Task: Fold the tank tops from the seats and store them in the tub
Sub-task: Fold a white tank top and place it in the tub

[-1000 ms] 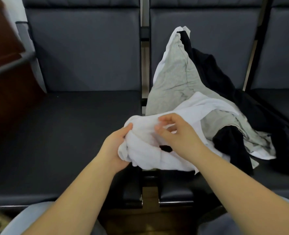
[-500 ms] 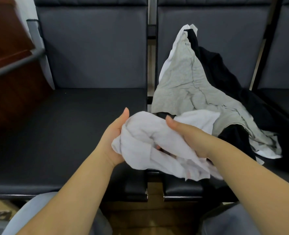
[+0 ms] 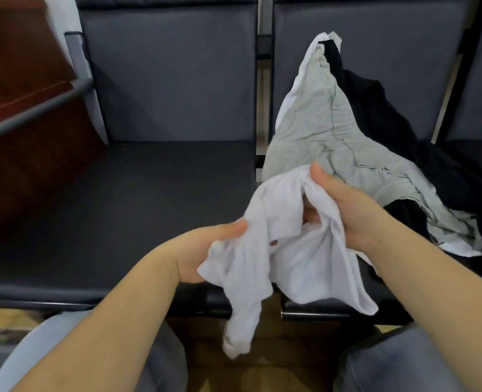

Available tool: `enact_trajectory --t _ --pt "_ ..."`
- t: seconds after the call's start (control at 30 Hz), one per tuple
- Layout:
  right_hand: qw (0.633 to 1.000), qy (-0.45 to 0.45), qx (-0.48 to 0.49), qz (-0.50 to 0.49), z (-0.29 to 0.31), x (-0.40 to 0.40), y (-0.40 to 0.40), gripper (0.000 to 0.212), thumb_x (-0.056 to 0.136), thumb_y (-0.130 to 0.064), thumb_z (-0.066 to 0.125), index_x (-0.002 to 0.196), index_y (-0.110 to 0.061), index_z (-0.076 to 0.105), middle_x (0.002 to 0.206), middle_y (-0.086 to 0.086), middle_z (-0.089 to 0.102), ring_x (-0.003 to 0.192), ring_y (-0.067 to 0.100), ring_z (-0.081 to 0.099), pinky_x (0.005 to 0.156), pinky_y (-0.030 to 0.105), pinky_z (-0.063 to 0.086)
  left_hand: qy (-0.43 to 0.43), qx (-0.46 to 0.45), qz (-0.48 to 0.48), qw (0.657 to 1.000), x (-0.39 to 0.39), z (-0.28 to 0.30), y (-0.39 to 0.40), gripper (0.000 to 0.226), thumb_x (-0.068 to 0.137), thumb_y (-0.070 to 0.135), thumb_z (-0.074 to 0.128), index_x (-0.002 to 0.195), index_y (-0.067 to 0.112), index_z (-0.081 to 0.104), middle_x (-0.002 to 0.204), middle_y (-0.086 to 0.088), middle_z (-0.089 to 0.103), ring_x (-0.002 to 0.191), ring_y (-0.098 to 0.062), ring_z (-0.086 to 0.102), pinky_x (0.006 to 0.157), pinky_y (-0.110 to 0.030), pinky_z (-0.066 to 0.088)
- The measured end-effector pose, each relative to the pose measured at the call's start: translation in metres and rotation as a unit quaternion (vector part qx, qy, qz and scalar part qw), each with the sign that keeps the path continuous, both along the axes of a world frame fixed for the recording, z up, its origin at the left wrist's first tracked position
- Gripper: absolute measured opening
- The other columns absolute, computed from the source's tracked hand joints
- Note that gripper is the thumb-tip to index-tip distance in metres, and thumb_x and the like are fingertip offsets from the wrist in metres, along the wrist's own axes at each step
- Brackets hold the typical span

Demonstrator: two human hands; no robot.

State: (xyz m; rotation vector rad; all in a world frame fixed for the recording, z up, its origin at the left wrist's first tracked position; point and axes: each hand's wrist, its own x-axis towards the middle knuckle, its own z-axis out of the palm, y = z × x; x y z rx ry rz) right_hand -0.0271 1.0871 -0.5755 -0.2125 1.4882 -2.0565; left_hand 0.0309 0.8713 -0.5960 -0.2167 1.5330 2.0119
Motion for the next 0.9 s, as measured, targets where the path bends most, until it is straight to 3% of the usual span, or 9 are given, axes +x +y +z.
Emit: enact_trajectory --t 0.07,0.2,0.33,0.4,0.5,0.57,0.77,0.83,0.9 --pt "0.999 -0.010 0.010 -0.049 0.000 -0.002 0.001 0.096 0.039 -0.063 0.086 0.116 -0.007 0.068 0.122 0.020 0.064 0.112 0.032 0.063 0.092 0.041 0.054 0.005 0.023 -0.052 0.998 0.002 -0.004 -0.005 0.065 0.033 0.039 0.097 0.088 0.008 0.079 0.093 -0.012 0.074 0.075 -0.020 0.072 0.061 -0.028 0.057" --pt "0.990 -0.023 -0.033 -0.134 0.006 -0.013 0.013 0.071 0.069 -0.060 0.057 0.118 -0.008 0.063 0.119 0.015 0.067 0.104 0.025 0.067 0.082 0.035 0.057 0.040 0.034 -0.014 0.999 -0.002 -0.007 -0.019 0.062 0.035 0.037 0.097 0.089 0.012 0.079 0.082 -0.009 0.071 0.075 -0.022 0.070 0.067 -0.034 0.059" --pt "0.983 -0.035 -0.026 -0.176 -0.006 -0.025 0.034 0.076 0.069 -0.065 0.064 0.126 -0.014 0.062 0.121 0.010 0.067 0.110 0.023 0.064 0.094 0.039 0.050 0.057 -0.043 0.065 0.995 -0.003 -0.003 -0.029 0.049 0.071 0.036 0.075 0.115 0.016 0.066 0.094 -0.011 0.071 0.081 -0.022 0.069 0.087 -0.043 0.055" --pt "0.976 -0.024 0.063 -0.209 -0.015 -0.032 0.041 0.079 0.061 -0.066 0.070 0.115 -0.009 0.067 0.113 0.014 0.066 0.093 0.022 0.066 0.087 0.035 0.053 0.058 -0.090 0.093 0.990 0.000 -0.001 -0.029 0.038 0.082 0.034 0.063 0.117 0.017 0.064 0.098 -0.011 0.073 0.080 -0.021 0.069 0.090 -0.046 0.053" --pt "0.943 0.045 0.235 -0.232 -0.029 -0.037 0.047 0.051 0.083 -0.058 0.061 0.091 -0.009 0.071 0.083 0.014 0.065 0.062 0.016 0.059 0.063 0.029 0.049 0.068 -0.150 0.153 0.974 0.006 0.002 -0.025 0.023 0.093 0.033 0.057 0.102 0.014 0.068 0.070 -0.005 0.068 0.056 -0.014 0.061 0.059 -0.031 0.053" --pt "0.931 0.068 0.279 -0.227 -0.034 -0.029 0.047 0.045 0.088 -0.051 0.059 0.098 -0.009 0.070 0.075 0.009 0.066 0.061 0.017 0.059 0.059 0.029 0.047 0.069 -0.163 0.192 0.965 0.007 0.002 -0.025 0.025 0.095 0.034 0.057 0.093 0.012 0.068 0.059 -0.002 0.061 0.047 -0.011 0.054 0.050 -0.026 0.045" --pt "0.892 0.218 0.396 0.008 -0.016 0.039 0.020 0.013 0.091 -0.042 0.058 0.102 -0.044 0.053 0.098 -0.024 0.058 0.090 -0.005 0.056 0.070 0.009 0.044 0.040 -0.137 0.306 0.941 0.009 0.001 -0.030 0.041 0.090 0.049 0.060 0.104 0.013 0.070 0.084 -0.005 0.068 0.072 -0.018 0.060 0.063 -0.032 0.045" --pt "0.861 0.230 0.430 0.148 -0.025 0.067 0.004 0.023 0.090 -0.048 0.057 0.111 -0.048 0.046 0.108 -0.030 0.051 0.097 -0.010 0.050 0.081 0.005 0.041 0.029 -0.131 0.311 0.941 0.011 0.002 -0.027 0.046 0.089 0.054 0.058 0.100 0.012 0.072 0.086 -0.008 0.070 0.079 -0.022 0.064 0.069 -0.035 0.050" --pt "0.833 0.239 0.428 0.258 -0.037 0.088 -0.012 0.045 0.088 -0.053 0.057 0.130 -0.039 0.049 0.127 -0.023 0.052 0.115 -0.002 0.049 0.102 0.019 0.039 0.026 -0.116 0.305 0.945 0.014 0.003 -0.025 0.047 0.089 0.054 0.059 0.101 0.011 0.072 0.094 -0.011 0.073 0.091 -0.028 0.067 0.085 -0.042 0.054"
